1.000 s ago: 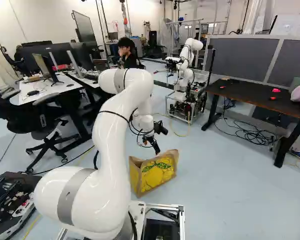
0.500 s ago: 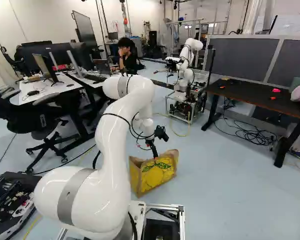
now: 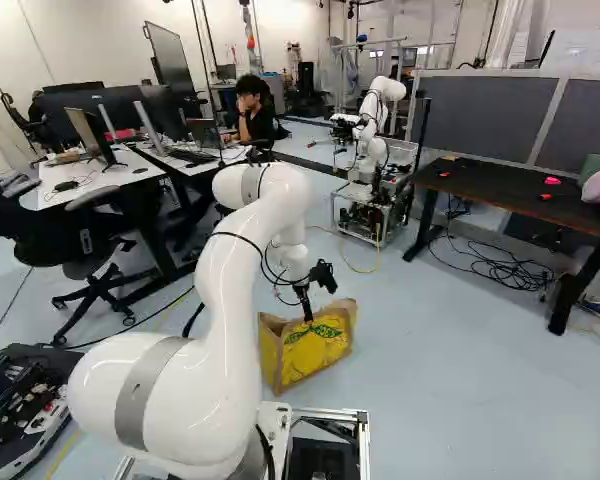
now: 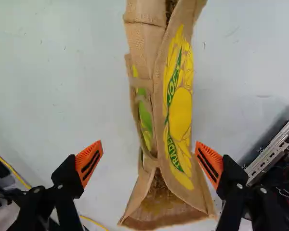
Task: Pick up the bag on the ground and place it on the table
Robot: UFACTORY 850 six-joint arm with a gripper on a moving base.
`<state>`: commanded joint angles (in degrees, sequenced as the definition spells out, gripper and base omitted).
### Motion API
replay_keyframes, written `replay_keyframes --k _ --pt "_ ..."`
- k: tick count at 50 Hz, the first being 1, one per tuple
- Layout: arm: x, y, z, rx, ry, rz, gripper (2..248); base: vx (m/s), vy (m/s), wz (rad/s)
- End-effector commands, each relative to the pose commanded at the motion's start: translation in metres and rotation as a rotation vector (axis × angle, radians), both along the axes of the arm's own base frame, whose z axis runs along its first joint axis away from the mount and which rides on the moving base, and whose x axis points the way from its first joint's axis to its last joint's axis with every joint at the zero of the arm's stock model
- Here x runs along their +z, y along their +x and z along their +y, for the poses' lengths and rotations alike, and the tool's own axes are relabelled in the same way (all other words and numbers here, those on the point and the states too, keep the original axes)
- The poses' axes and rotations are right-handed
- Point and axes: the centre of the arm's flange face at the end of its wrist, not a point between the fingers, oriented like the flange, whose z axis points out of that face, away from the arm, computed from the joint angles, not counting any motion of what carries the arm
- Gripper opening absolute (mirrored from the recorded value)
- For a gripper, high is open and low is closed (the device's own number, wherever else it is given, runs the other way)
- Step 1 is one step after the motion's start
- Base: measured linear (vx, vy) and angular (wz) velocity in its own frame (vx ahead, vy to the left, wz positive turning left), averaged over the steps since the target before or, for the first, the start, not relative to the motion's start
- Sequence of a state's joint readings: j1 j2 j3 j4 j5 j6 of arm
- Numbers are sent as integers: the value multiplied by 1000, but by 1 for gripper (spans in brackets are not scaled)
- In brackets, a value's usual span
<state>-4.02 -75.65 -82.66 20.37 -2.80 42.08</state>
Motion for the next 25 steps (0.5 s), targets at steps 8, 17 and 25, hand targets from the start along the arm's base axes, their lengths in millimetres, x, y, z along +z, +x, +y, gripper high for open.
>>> replay_keyframes --k 8,17,25 --pt "-12 3 -1 -2 -4 -8 247 0 0 0" --pt "-26 4 -1 -2 -6 -8 247 0 0 0" --pt "-38 4 -2 -2 -5 -5 247 0 0 0"
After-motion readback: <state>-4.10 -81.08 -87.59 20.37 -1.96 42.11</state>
